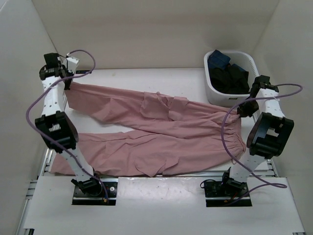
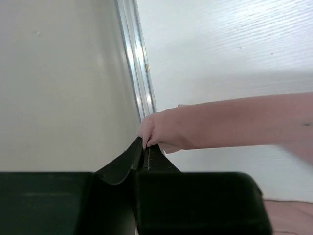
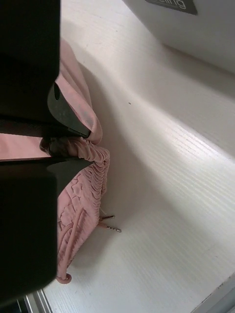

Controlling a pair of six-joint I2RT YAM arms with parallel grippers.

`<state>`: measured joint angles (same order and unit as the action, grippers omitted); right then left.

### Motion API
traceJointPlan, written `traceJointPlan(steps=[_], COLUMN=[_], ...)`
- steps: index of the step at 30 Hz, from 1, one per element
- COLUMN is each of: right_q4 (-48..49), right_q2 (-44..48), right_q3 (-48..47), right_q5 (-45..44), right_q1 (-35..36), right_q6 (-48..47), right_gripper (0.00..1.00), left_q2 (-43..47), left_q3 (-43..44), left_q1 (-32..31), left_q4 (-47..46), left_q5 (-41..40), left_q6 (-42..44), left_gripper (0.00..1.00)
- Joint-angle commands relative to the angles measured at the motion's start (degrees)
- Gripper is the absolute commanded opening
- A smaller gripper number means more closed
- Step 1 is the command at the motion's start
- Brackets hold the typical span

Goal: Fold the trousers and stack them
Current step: Fold the trousers

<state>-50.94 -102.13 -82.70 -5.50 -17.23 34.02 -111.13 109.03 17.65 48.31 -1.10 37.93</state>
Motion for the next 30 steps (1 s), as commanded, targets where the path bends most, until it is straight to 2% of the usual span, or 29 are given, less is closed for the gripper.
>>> traceJointPlan(steps=[1, 5, 10, 16, 19, 25, 30], right_q4=[2.2, 5.0, 6.0, 1.6, -1.9, -10.8, -13.5], right_q2=[3.2, 7.5, 17.4, 32.4, 37.3, 47.3, 54.1], right_q3=[2.7, 8.3, 12.6, 26.6, 31.9, 30.8, 34.3], right_q5=[-4.1, -2.9, -1.4, -2.0, -3.3, -11.7, -10.9], right_q1=[-1.4, -1.9, -1.9, -3.2, -3.2, -3.2, -2.5], right_q6=[-1.5, -1.5, -2.6, 1.0, 3.9, 4.5, 5.2], right_gripper=[0.00, 0.00, 0.00, 0.00, 0.00, 0.00, 0.00], left_q2=[8.4, 19.6, 31.0, 49.6, 52.9, 57.7, 60.3], left_q3=[-12.3, -26.0, -35.3, -53.5, -56.5, -58.2, -61.2], left_q1=[2.6, 4.2, 9.1, 15.4, 15.4, 15.4, 15.4], left_q4=[-4.8, -6.8, -6.8, -6.8, -4.0, -4.1, -4.6], left_q5=[-5.4, -5.4, -5.9, -8.5, -10.6, -13.4, -17.3], left_q6=[2.4, 2.4, 3.5, 13.3, 13.2, 13.9, 15.0], left_gripper=[0.14, 0.14, 0.14, 0.14, 0.14, 0.14, 0.14])
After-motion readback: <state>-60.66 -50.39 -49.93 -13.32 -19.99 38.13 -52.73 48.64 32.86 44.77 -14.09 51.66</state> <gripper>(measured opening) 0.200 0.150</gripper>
